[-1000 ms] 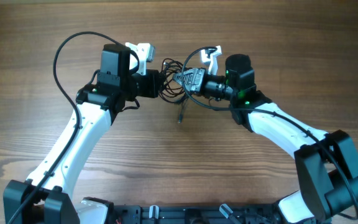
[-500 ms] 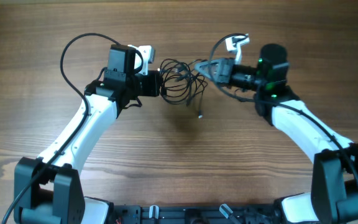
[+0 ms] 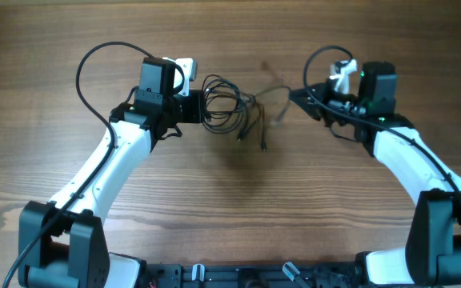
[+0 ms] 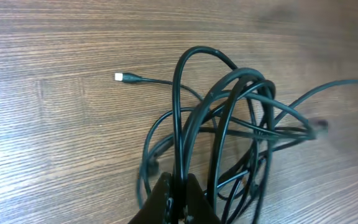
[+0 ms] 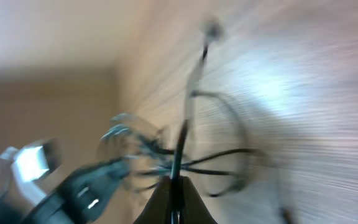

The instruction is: Untangle cables

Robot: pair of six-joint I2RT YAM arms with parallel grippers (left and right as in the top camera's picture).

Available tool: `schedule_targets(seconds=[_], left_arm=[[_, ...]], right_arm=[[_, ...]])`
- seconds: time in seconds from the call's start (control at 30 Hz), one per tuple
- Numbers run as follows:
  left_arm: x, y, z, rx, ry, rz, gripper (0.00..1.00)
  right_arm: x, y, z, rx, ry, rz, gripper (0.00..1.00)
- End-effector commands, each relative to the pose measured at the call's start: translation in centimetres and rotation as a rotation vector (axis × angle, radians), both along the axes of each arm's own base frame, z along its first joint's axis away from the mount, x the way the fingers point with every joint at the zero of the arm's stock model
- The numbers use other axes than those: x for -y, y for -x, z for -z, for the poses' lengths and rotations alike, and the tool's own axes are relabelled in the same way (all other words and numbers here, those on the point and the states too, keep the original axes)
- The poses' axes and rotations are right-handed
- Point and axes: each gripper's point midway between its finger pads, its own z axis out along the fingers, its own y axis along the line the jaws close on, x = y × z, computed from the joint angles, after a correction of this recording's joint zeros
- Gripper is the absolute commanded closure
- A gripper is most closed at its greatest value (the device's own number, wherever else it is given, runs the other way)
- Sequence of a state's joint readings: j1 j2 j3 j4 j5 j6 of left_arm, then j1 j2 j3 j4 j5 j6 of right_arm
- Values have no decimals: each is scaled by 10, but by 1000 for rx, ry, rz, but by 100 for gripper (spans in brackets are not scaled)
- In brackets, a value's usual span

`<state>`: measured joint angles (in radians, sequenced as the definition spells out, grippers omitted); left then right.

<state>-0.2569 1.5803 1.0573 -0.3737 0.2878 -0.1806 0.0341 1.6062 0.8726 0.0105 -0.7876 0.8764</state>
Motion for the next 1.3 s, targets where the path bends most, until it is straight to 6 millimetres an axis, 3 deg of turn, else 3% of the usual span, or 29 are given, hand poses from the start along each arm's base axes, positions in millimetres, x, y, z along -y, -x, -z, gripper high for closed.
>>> schedule_targets(seconds=[0.0,0.07,0.1,0.17,0.2,0.27,0.4,0.57,0.67,0.83,1.27], left_arm=[[-2,0,7,-4,-26,6,96],[-1,1,7,-6,-21,11,96],[4,3,5,5,-14,65,96],[19,11,0,15,37,167,96],[23,13,-1,15,56,189,96],[24,14,-2,14,63,194,96],[24,14,-2,13,66,196,96],[27,16,-3,10,84,209,96],[30,17,-5,11,96,218,96],[39,22,-10,9,151,260,96],[42,23,-13,9,172,276,96]], right_arm=[[33,-12,11,8,162,145,89],[32,-10,13,-11,155,141,55],[4,-3,-15,90,23,-21,46],[-19,5,-48,220,-86,-170,63],[-27,9,-58,258,-115,-218,78],[-44,19,-67,274,-158,-291,89],[-72,30,-58,243,-140,-330,78],[-93,35,-17,92,13,-226,77],[-113,41,-9,78,65,-202,80],[-127,41,6,8,105,-104,87],[-137,22,23,38,118,-31,80]])
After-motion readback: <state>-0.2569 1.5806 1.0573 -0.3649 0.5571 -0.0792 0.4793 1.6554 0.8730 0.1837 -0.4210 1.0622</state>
